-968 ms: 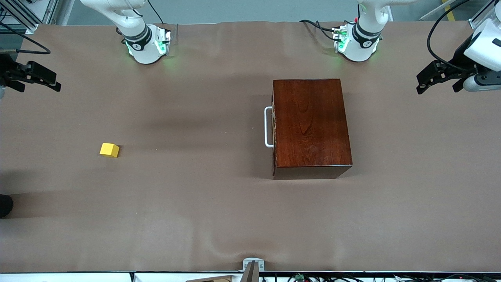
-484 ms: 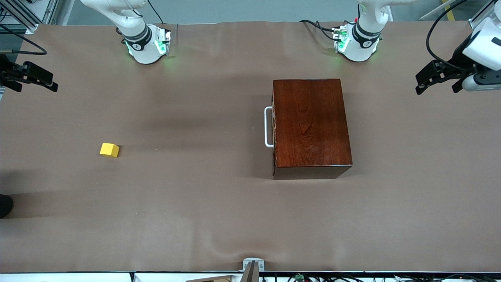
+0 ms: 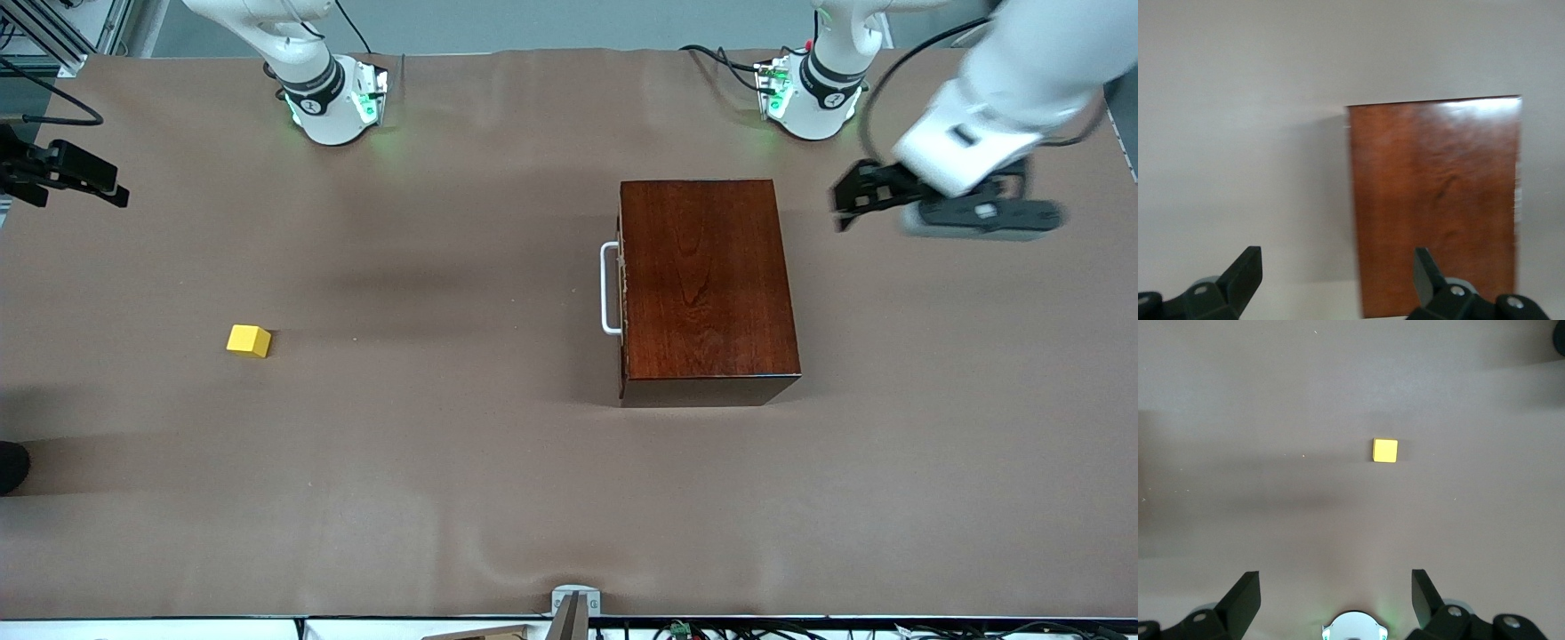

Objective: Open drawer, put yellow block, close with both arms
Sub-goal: 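Reach the left gripper to the white drawer handle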

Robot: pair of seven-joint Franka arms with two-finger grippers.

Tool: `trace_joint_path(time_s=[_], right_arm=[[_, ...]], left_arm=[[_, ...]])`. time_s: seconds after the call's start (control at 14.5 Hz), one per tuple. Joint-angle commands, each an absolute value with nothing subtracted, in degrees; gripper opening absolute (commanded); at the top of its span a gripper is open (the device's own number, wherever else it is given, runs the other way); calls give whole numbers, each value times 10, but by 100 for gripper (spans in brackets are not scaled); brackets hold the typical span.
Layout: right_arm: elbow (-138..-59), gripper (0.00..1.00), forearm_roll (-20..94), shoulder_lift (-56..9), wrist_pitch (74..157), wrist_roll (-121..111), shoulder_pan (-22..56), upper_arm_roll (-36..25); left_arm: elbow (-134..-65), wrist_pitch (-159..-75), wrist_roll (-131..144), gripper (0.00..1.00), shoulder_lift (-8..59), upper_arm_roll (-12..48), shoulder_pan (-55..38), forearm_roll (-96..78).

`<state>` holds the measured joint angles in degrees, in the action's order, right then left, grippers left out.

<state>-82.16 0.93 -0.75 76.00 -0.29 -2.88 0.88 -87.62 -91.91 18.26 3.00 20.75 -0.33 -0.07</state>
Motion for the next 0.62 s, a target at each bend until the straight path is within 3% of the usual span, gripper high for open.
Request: trace_joint_path(time_s=[0.0, 0.35, 0.55], right_arm=[[-809, 100, 16, -14, 752, -3, -38, 14], [-809, 100, 16, -15, 752, -3, -35, 15], [-809, 100, 17, -15, 752, -3, -37, 15]], left_arm=[[-803, -906, 246, 100, 107, 219, -56, 21], [-733, -919, 375, 100, 213, 202, -190, 30], [-722, -982, 447, 100, 263, 179, -268, 33]])
